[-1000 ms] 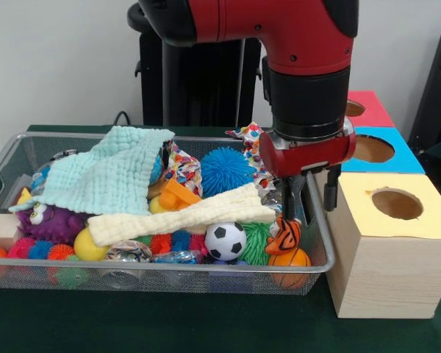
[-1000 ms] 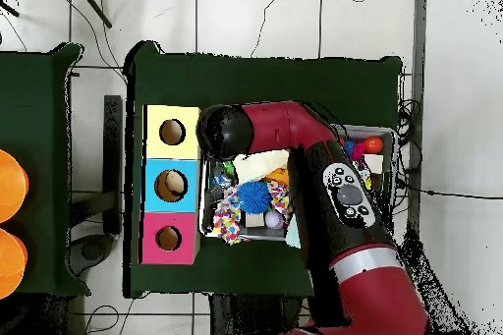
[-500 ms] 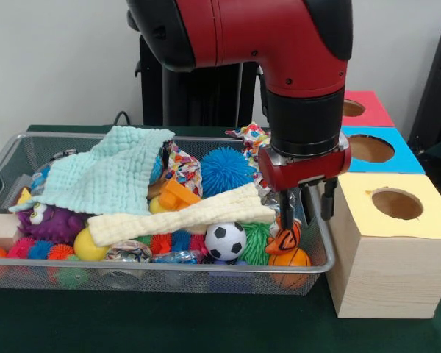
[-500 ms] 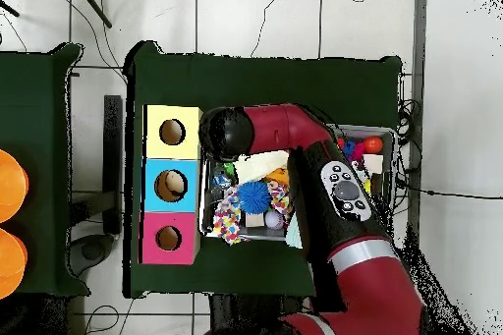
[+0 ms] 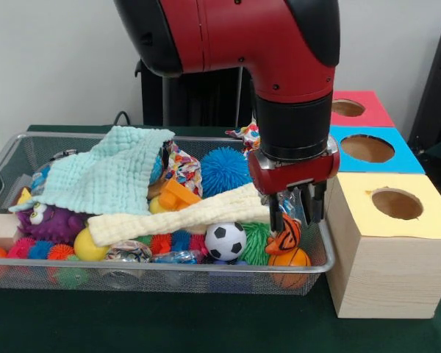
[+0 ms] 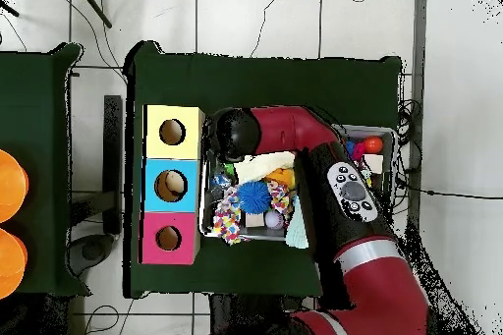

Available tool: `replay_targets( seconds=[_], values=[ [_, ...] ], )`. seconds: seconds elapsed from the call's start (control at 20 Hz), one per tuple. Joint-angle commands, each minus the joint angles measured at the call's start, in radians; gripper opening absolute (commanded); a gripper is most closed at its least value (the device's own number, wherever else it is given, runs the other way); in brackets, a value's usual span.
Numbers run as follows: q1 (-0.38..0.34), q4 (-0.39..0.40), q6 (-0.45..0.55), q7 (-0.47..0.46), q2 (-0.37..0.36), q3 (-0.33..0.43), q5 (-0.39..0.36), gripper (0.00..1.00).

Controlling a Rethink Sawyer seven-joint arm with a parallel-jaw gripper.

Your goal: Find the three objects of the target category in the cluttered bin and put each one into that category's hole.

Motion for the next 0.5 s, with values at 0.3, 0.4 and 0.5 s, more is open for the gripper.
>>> replay_targets(
  seconds=[0.3,0.4,0.5],
  values=[
    [-0.078,0.106,-0.111,-0.011,0.009,0.008,-0.056,1.0],
    [-0.08,0.118,-0.137,-0.003,0.013,0.005,-0.066,1.0],
    [-0.076,0.123,-0.162,0.009,0.022,0.0,-0.073,1.0]
  ],
)
